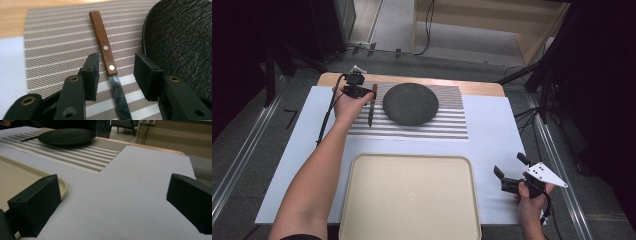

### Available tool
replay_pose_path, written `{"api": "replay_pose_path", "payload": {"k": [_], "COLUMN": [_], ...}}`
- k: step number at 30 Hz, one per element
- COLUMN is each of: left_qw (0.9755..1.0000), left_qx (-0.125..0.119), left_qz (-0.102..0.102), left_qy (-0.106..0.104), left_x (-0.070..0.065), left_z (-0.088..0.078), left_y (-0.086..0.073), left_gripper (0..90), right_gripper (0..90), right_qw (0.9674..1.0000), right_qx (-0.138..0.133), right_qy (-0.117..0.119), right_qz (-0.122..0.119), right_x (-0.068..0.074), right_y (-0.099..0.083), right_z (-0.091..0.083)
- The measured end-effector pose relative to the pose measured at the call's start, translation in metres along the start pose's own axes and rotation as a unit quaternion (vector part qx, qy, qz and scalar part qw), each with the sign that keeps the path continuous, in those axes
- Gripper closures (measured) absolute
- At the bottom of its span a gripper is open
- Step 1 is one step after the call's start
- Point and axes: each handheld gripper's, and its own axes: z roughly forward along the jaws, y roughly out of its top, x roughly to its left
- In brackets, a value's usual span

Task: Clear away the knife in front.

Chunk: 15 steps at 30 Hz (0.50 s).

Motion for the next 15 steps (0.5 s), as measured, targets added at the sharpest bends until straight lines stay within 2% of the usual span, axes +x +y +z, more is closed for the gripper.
{"api": "replay_pose_path", "payload": {"k": [3, 7, 9, 12, 15], "left_qw": [0.9998, 0.9993, 0.9990, 0.9983, 0.9977], "left_qx": [0.015, 0.030, 0.034, 0.038, 0.041], "left_qz": [-0.002, -0.017, -0.026, -0.030, -0.040], "left_qy": [0.010, 0.015, 0.015, 0.033, 0.038], "left_x": [-0.003, -0.005, -0.005, -0.003, 0.000], "left_z": [0.007, 0.016, 0.019, 0.022, 0.025], "left_y": [0.004, 0.005, 0.004, 0.003, 0.003], "left_gripper": [59.8, 62.3, 63.7, 64.4, 64.6], "right_gripper": [0.0, 0.0, 0.0, 0.0, 0.0], "right_qw": [1.0000, 1.0000, 1.0000, 1.0000, 1.0000], "right_qx": [0.000, -0.003, -0.003, -0.005, -0.006], "right_qy": [-0.002, -0.002, -0.001, 0.001, 0.001], "right_qz": [0.003, 0.004, 0.004, 0.007, 0.007], "right_x": [0.000, -0.001, -0.001, -0.001, -0.002], "right_y": [0.000, 0.000, 0.000, 0.000, 0.000], "right_z": [0.000, 0.000, 0.000, -0.001, -0.001]}}
